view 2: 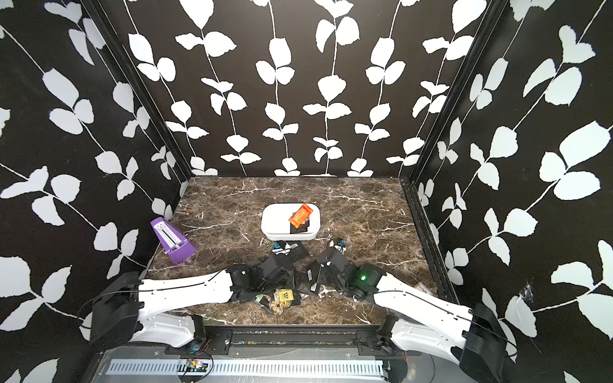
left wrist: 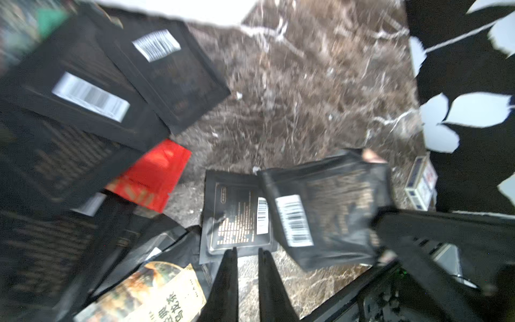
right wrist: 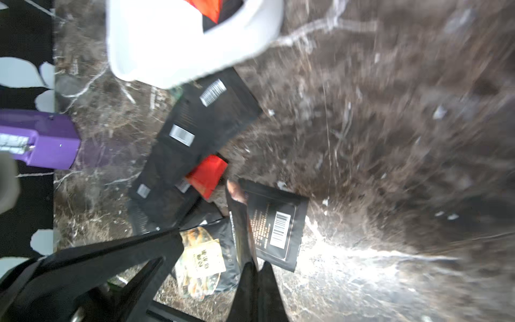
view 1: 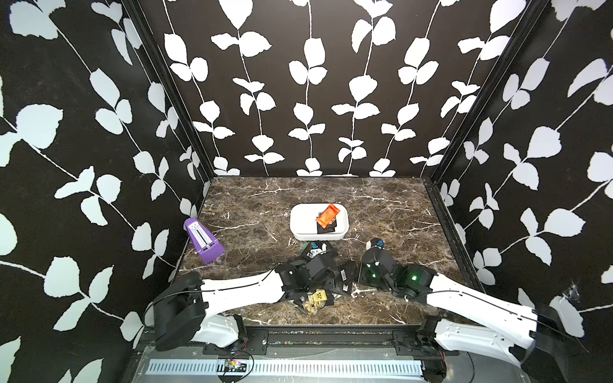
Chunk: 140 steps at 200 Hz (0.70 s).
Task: Put the tea bags into the storage box
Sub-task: Pick up the tea bag from the center of the board, then place the tea bag in the storage box.
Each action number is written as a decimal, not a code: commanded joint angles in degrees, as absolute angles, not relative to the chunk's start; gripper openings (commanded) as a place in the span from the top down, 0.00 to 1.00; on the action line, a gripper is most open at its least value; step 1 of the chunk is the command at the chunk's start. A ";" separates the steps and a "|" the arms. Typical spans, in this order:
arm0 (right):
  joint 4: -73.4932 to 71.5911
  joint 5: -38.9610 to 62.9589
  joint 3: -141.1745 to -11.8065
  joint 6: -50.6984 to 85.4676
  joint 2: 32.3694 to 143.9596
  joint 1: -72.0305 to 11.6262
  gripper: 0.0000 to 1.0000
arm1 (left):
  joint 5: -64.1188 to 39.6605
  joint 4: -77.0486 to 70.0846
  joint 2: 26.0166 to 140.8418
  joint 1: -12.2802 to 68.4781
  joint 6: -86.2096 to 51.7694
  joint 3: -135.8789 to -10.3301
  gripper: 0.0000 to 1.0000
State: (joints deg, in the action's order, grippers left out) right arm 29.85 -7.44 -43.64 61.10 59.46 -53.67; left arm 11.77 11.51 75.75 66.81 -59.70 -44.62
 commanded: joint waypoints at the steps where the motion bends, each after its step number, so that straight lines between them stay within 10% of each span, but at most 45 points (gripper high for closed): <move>1: 35.93 -8.41 -49.20 55.17 59.09 -50.58 1.00 | 15.89 14.19 72.73 66.53 -59.51 -42.48 0.87; 140: 19.07 6.86 -82.89 48.32 101.27 -36.17 1.00 | 14.48 9.29 60.73 64.60 -63.88 -29.37 0.80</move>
State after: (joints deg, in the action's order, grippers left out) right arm 22.92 4.67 -75.75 49.12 95.29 -37.10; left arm 15.07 10.55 61.63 64.79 -63.79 -30.37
